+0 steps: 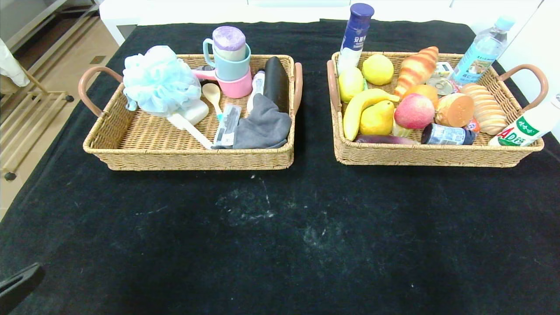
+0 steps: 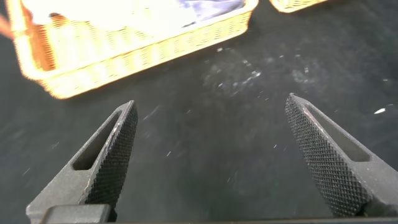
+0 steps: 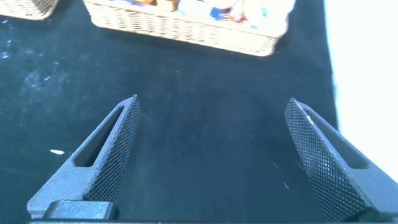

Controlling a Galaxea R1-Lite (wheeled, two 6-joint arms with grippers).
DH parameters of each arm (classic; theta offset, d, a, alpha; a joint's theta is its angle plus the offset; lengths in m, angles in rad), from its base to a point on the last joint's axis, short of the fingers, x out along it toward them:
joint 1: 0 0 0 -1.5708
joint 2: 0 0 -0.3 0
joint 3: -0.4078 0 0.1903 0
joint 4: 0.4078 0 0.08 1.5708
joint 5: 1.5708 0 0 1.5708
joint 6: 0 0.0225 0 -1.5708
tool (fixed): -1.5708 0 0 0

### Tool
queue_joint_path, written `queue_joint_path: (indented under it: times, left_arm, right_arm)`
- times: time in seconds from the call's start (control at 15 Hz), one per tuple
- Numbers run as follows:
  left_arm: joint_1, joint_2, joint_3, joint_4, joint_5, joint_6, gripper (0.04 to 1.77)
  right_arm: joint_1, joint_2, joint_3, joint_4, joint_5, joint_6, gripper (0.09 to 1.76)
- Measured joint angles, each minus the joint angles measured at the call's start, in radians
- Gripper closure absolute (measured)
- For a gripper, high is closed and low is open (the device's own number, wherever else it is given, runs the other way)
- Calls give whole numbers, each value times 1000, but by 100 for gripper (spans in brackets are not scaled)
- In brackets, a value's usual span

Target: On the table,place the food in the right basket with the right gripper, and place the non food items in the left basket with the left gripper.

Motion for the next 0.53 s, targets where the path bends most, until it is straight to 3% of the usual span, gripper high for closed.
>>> queue_joint_path:
  times: [0.33,0.53]
  left_arm:
    - [121,-219,-1,144,-31,2,9]
    - [154,-283,-9,177,4,1,9]
  right_arm:
    - [-84,-182,-8,127,45,-1,15]
    - [-95,-271,-8,189,48,0,15]
